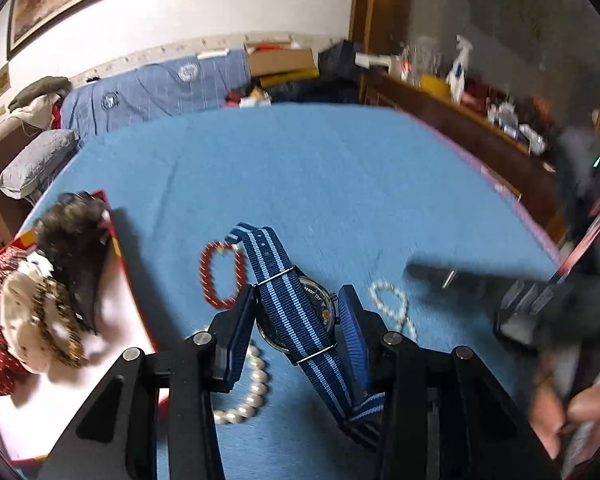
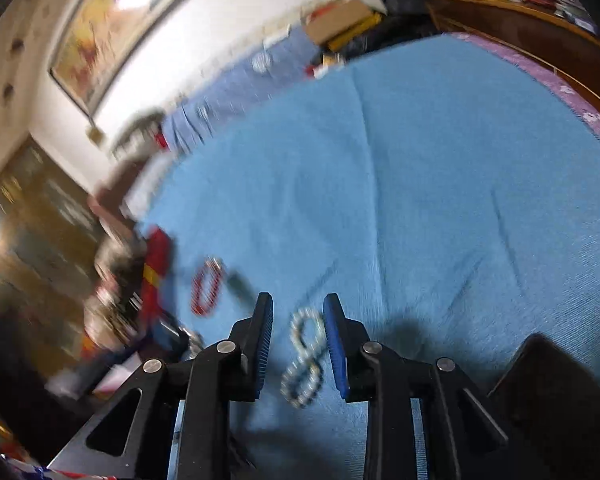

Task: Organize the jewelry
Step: 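Grasp blue striped watch strap with left while right grasps small pearl bracelet, then carry the watch and small pearl bracelet toward the red box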

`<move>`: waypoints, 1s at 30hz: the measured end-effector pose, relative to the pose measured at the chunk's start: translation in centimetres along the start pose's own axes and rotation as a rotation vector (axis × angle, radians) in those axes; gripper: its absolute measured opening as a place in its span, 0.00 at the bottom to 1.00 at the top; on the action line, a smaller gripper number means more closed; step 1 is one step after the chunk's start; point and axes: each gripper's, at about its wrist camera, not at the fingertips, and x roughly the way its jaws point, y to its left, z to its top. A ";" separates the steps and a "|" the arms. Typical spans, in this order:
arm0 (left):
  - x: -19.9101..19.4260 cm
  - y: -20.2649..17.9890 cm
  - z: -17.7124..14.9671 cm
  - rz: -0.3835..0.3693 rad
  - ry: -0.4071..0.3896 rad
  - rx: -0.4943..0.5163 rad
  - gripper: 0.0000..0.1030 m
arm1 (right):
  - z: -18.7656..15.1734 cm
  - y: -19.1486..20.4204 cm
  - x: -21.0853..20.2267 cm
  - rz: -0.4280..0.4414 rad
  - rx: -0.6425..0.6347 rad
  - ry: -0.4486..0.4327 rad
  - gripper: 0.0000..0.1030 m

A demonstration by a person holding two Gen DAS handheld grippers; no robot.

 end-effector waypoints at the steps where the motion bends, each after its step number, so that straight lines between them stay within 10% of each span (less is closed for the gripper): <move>1: -0.1 0.5 0.2 0.000 -0.005 -0.005 0.39 | -0.2 0.3 0.7 -0.017 -0.022 0.028 0.28; 7: -0.7 1.6 0.3 -0.007 -0.016 -0.028 0.40 | -1.7 2.7 3.2 -0.171 -0.200 0.103 0.27; 12: -1.2 1.9 -0.2 -0.012 -0.019 -0.030 0.40 | -2.8 3.8 3.4 -0.298 -0.326 0.080 0.06; 30: -3.9 0.4 0.0 -0.052 -0.117 -0.007 0.40 | -1.1 4.0 -4.4 0.003 -0.156 -0.245 0.06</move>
